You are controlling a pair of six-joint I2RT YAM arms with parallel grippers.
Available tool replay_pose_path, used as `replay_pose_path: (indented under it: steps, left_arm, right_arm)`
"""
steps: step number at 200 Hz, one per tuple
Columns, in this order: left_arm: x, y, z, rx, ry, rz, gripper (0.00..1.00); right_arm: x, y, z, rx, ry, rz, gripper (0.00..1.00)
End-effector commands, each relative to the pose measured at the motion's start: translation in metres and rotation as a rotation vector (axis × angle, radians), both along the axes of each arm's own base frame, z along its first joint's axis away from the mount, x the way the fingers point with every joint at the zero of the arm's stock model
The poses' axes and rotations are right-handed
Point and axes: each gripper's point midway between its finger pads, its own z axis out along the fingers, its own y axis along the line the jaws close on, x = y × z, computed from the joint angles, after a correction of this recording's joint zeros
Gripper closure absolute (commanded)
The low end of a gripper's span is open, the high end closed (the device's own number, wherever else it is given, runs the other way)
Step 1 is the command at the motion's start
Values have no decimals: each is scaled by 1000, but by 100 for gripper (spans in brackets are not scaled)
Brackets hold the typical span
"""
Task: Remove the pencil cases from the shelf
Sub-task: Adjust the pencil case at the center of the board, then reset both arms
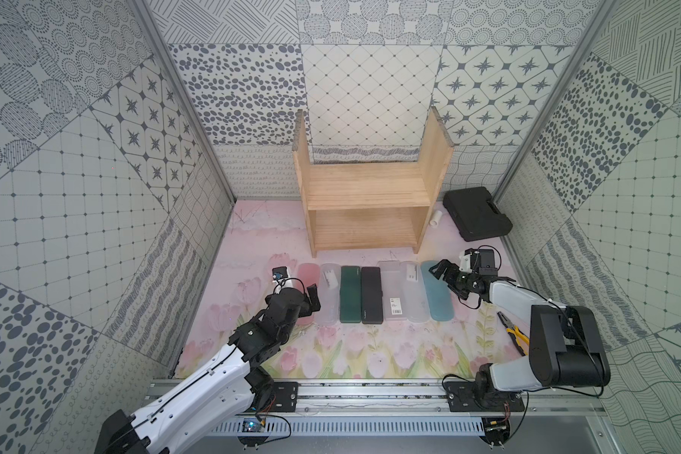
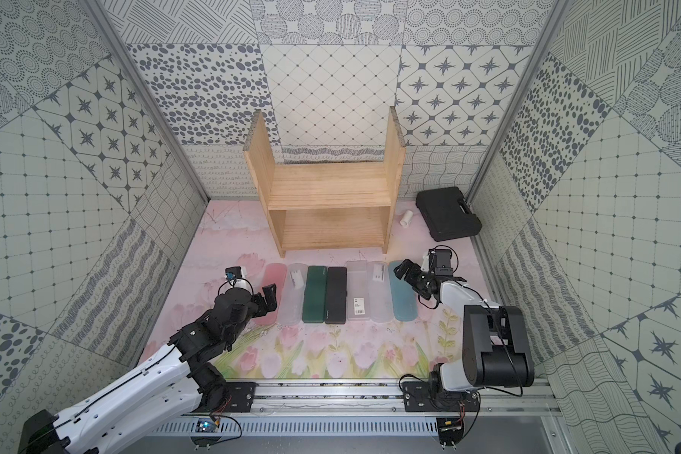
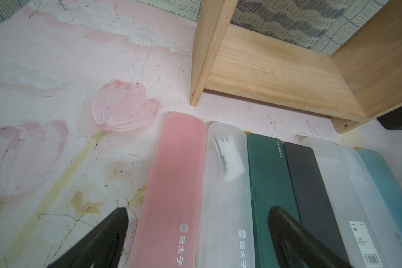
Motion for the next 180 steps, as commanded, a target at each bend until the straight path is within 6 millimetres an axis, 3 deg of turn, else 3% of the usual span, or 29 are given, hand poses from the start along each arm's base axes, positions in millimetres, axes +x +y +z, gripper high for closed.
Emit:
replay_pose_path:
  steps: [1,53,62,86,127,156,180]
  left_arm:
    - [14,9,28,34,-144,54,1]
    - [45,-1,58,301,-357,-17,1]
    - [52,-1,57,351,-364,-29,1]
    - [73,7,41,356,-336,-68,1]
    - [109,66,9,281,-274,51,1]
    - [127,69,-14,282,-205,-44,1]
    - [119,64,-21,256,-198,-85,1]
  right_arm:
    - [0,-18,16,-95,-66,-65,2]
    - [6,-49,79,-309,-378,-128,2]
    - [2,-52,80,-344,-417,-126,2]
    - [3,-57,101,-420,-564,-119,2]
    - [6,-66,115,-544,-661,-117,2]
    - [10,-66,113,-588,-681,-96,2]
    - [14,-66,110,-607,-682,-81,2]
